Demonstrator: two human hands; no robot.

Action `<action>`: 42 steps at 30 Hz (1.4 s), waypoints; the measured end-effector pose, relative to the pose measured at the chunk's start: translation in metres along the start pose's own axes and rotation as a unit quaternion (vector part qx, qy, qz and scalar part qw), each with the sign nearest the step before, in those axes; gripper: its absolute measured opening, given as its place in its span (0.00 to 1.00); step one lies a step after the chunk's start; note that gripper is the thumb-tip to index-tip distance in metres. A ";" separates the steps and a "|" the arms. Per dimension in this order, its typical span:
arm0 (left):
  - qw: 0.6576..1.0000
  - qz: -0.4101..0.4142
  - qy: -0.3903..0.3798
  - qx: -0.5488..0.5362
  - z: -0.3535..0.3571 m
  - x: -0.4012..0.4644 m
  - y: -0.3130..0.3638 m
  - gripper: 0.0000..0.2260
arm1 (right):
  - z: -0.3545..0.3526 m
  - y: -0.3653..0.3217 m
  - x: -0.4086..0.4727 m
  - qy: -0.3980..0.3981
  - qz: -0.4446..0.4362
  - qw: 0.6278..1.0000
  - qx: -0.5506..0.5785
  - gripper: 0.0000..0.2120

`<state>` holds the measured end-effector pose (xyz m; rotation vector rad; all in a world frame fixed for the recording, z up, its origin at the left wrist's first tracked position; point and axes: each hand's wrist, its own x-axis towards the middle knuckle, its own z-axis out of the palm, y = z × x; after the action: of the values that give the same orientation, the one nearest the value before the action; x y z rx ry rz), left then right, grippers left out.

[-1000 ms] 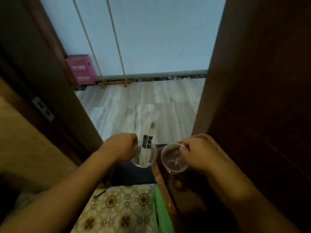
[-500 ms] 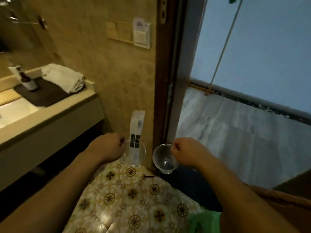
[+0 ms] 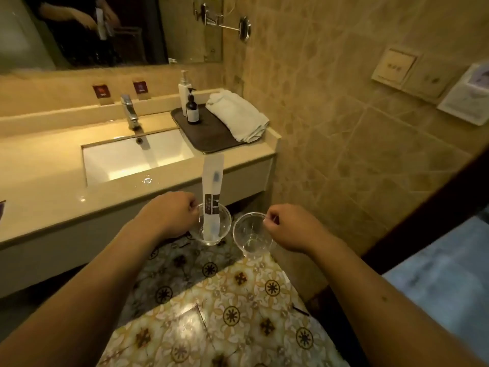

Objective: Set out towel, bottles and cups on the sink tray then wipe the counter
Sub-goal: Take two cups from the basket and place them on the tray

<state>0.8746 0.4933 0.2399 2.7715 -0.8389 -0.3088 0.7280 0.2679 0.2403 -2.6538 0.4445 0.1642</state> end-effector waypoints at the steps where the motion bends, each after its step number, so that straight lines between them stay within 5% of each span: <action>1: 1.000 -0.011 0.003 -0.004 -0.003 0.006 -0.012 0.08 | 0.002 -0.008 0.012 -0.003 -0.010 1.000 0.002 0.10; 11: 0.993 -0.116 0.015 -0.022 -0.010 0.093 -0.072 0.09 | 0.012 -0.008 0.154 -0.029 -0.067 0.997 0.024 0.10; 27: 0.965 -0.245 0.057 -0.076 -0.031 0.340 -0.040 0.11 | -0.063 0.052 0.432 -0.086 -0.140 0.986 -0.006 0.08; 42: 0.963 -0.234 0.033 -0.129 -0.036 0.520 -0.121 0.11 | -0.042 0.016 0.568 -0.117 -0.108 0.986 0.039 0.09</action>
<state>1.3700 0.3028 0.1711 2.6772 -0.1020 -0.3720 1.2588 0.0751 0.1666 -2.5441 0.0833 0.3775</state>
